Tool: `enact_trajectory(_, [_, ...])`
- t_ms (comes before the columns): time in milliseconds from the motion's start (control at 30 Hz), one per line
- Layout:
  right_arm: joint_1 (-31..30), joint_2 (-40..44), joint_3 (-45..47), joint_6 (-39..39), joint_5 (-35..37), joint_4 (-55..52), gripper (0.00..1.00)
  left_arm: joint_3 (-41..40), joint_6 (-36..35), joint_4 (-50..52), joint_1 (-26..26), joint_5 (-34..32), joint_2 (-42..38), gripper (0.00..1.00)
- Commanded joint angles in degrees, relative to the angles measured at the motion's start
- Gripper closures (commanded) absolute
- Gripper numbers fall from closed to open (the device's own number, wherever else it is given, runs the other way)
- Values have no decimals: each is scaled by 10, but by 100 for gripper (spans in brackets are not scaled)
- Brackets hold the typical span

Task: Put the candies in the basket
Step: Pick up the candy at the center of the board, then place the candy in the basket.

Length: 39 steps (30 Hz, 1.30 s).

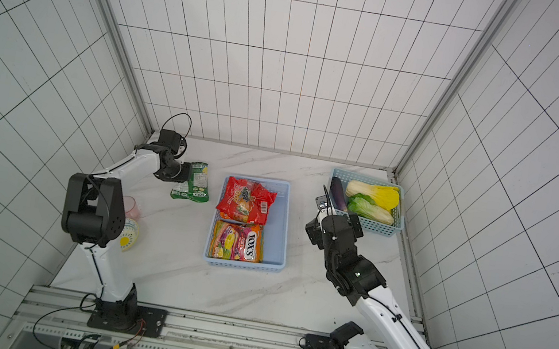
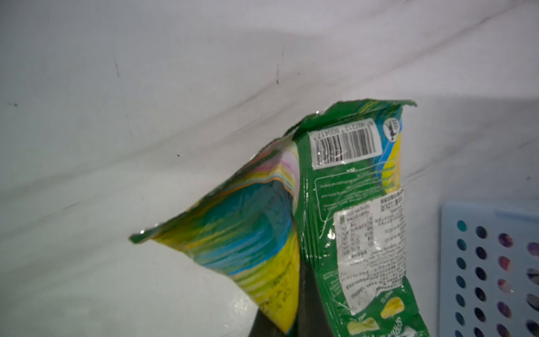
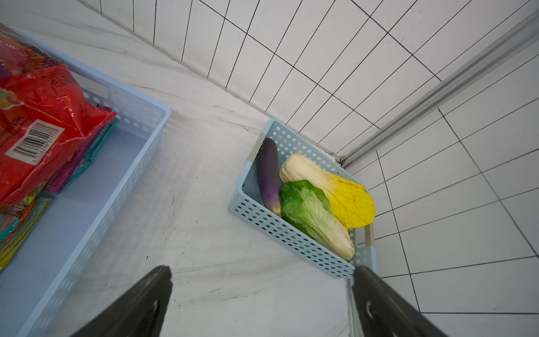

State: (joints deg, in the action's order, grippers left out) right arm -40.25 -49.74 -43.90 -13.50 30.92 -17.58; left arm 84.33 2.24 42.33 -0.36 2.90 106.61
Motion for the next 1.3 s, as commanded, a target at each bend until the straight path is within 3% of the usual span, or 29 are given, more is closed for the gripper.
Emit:
enact_trajectory(0, [-4,7,8,-1,-1,12,1,32,-55,-7,-5,-13,-56,100])
enact_trajectory(167, [-4,7,14,-1,3,15,1,51,-151,21,-17,24,-117,100])
enact_trajectory(400, [-4,5,14,2,-1,17,1,24,-353,21,-43,147,-222,100])
enact_trajectory(500, [-4,8,11,3,-9,15,1,45,-437,78,-66,192,-228,100])
enact_trajectory(767, [-4,5,13,2,-10,17,1,110,-568,221,-116,338,-210,100])
enact_trajectory(967, [-5,5,10,1,-16,14,1,102,-644,264,-212,277,-188,100])
enact_trajectory(1133, [-5,10,17,-6,5,18,1,100,-658,263,-247,251,-151,100])
enact_trajectory(1267, [-4,15,14,-5,-5,17,1,71,-685,241,-306,175,-128,100])
